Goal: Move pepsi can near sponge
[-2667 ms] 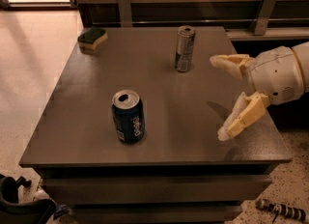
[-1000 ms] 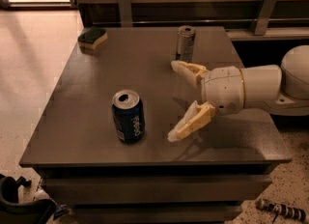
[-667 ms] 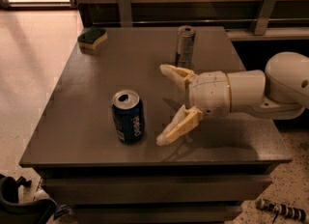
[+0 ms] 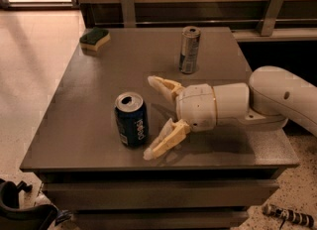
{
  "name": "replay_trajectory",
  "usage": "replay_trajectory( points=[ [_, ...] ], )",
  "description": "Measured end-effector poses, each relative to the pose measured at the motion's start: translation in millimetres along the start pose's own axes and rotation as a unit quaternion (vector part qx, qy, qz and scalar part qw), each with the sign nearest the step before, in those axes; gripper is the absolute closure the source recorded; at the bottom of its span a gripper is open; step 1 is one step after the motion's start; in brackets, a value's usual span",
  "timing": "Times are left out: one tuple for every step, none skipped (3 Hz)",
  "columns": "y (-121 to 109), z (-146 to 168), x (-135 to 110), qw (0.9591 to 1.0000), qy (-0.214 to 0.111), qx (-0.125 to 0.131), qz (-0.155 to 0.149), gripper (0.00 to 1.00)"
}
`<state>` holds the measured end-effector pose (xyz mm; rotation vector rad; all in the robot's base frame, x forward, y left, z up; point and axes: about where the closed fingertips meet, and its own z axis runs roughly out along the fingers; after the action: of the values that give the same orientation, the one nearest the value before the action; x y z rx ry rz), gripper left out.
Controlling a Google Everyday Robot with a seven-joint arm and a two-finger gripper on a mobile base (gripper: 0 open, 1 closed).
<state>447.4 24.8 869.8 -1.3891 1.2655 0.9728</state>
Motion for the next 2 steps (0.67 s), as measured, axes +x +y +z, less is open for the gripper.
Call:
replay_trajectory(
  points=[
    [7.9,24.8,0.6,0.9996,-0.012,-0.024,0.013,0.16],
    [9.0,27.2,-0.5,0.9995,-0.012,-0.026,0.013,0.35]
  ],
)
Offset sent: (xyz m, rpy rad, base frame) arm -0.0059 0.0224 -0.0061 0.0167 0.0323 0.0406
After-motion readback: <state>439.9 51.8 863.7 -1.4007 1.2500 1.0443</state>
